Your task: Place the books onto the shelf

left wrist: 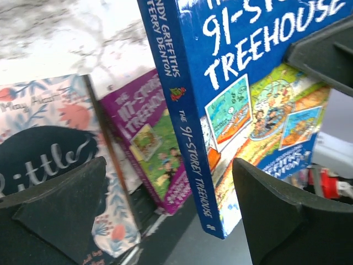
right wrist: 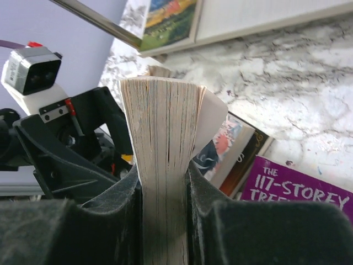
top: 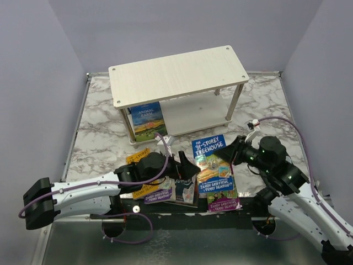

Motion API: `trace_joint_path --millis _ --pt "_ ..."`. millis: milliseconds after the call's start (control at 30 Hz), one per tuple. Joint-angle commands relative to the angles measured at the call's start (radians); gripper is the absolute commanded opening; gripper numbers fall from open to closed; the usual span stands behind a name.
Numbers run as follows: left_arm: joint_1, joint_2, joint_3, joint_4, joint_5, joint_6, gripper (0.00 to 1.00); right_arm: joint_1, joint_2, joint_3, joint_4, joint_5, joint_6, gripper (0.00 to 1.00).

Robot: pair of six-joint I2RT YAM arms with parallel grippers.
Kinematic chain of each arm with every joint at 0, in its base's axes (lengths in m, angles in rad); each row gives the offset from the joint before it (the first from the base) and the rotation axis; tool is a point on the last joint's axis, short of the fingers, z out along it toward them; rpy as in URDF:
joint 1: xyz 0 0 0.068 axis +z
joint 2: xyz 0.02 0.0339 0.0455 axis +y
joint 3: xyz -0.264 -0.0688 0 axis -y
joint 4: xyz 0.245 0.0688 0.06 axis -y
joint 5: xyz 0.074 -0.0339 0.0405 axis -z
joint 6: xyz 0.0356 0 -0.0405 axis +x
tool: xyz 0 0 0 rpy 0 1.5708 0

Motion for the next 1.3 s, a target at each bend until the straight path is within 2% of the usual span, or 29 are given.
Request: trace_joint_path --millis 0,167,400,633,867,1100,1167,1267 --pt "0.001 -0.085 -0.030 0.134 0.099 -0.028 0.97 0.005 -0.018 0.098 0.011 -0.018 0.036 0.01" --pt "0.001 -0.137 -0.048 0.233 0.158 -0.066 0.98 0.004 0.001 0.147 0.041 -0.021 0.050 0.01" --pt "0.002 -0.147 -0.074 0.325 0.217 -0.114 0.97 0.004 0.048 0.159 0.172 -0.093 0.108 0.01" --pt "0.001 -0.144 -0.087 0.402 0.257 -0.148 0.85 0.004 0.098 0.199 0.254 -0.104 0.141 0.01" --pt "0.001 -0.155 -0.102 0.447 0.263 -0.162 0.55 0.004 0.140 0.218 0.304 -0.129 0.165 0.01" --pt "0.001 -0.177 -0.107 0.491 0.250 -0.171 0.18 0.004 0.136 0.208 0.293 -0.118 0.165 0.01" --pt "0.001 -0.179 -0.103 0.500 0.253 -0.169 0.01 0.005 0.133 0.204 0.278 -0.112 0.164 0.01" --pt "0.001 -0.183 -0.092 0.503 0.253 -0.155 0.00 0.005 0.124 0.198 0.258 -0.104 0.155 0.01"
